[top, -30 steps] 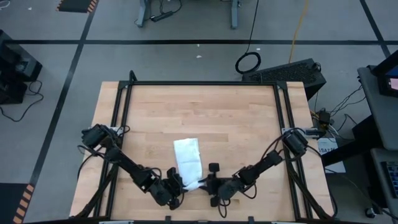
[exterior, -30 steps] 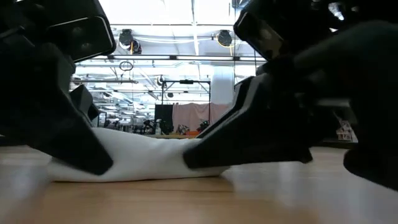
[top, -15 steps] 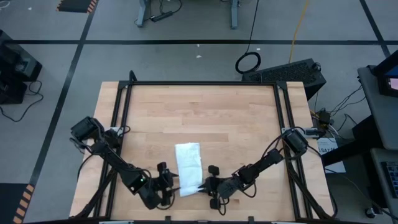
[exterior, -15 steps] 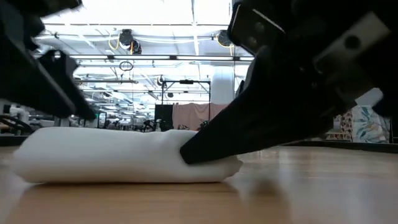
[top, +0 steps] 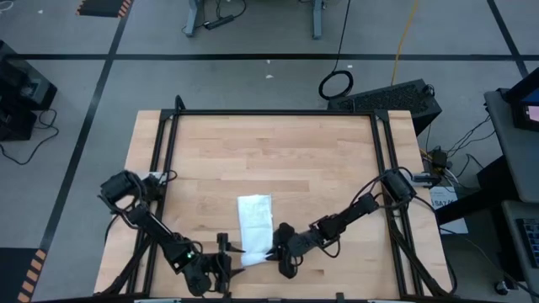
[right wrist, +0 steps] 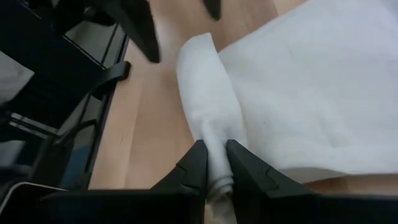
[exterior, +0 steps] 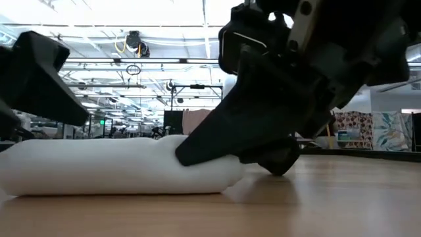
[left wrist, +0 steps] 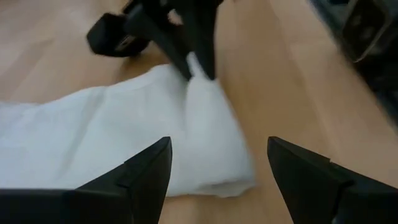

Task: Roll napkin
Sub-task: Roll the white table napkin

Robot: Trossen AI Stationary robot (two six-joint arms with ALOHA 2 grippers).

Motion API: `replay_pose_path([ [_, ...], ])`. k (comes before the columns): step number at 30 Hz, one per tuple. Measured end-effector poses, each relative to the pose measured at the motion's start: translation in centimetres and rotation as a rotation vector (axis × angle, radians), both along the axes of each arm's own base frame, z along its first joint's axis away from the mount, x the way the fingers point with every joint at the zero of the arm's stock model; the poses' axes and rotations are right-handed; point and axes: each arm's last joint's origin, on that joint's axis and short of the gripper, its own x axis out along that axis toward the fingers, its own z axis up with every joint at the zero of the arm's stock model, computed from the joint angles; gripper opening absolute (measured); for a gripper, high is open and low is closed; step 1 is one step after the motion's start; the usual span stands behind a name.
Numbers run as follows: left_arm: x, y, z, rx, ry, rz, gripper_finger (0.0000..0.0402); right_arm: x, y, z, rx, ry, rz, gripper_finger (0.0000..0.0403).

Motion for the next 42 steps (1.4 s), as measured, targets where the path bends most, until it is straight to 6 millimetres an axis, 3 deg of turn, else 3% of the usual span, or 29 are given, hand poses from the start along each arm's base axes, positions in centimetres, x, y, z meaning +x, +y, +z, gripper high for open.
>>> replay_pose_path([
  [8, 0.0, -0.6, -0.8, -0.025, -0.020, -0.012, 0.0266, 0.6, -1.2, 0.1, 0.104, 0.044, -0.007, 0.0040],
  [12, 0.1, -0.6, -1.4, -0.014, -0.011, -0.008, 0.0237, 0.7, -1.5, 0.1, 0.138, 0.057, -0.009, 0.0040],
  [18, 0.2, -0.4, -2.2, 0.004, 0.004, 0.002, 0.0150, 0.9, -1.8, 0.2, 0.175, 0.072, -0.015, 0.0041],
  [23, 0.5, 0.3, -2.5, -0.070, 0.026, 0.096, 0.0040, 0.8, -1.8, 0.3, 0.154, 0.062, 0.002, 0.0045],
  [25, 0.4, 0.5, -2.6, -0.110, 0.040, 0.142, 0.0017, 0.7, -1.5, 0.7, 0.107, 0.038, 0.046, 0.0058],
  [30, 0.2, 0.8, -2.8, -0.177, 0.045, 0.232, 0.0034, -0.2, -1.0, 3.2, -0.107, -0.061, 0.214, 0.0124],
  [34, 0.3, 0.9, -2.8, -0.244, 0.039, 0.278, 0.0028, -1.7, 0.7, 5.1, -0.368, -0.132, 0.307, 0.0182],
  [38, 0.3, 0.9, -2.8, -0.295, 0.039, 0.304, 0.0019, -3.4, 3.3, 4.8, -0.663, -0.200, 0.324, 0.0217],
  [42, 0.8, 1.3, -2.1, -0.342, 0.071, 0.283, 0.0020, -4.5, 5.4, 4.3, -0.826, -0.269, 0.255, 0.0222],
])
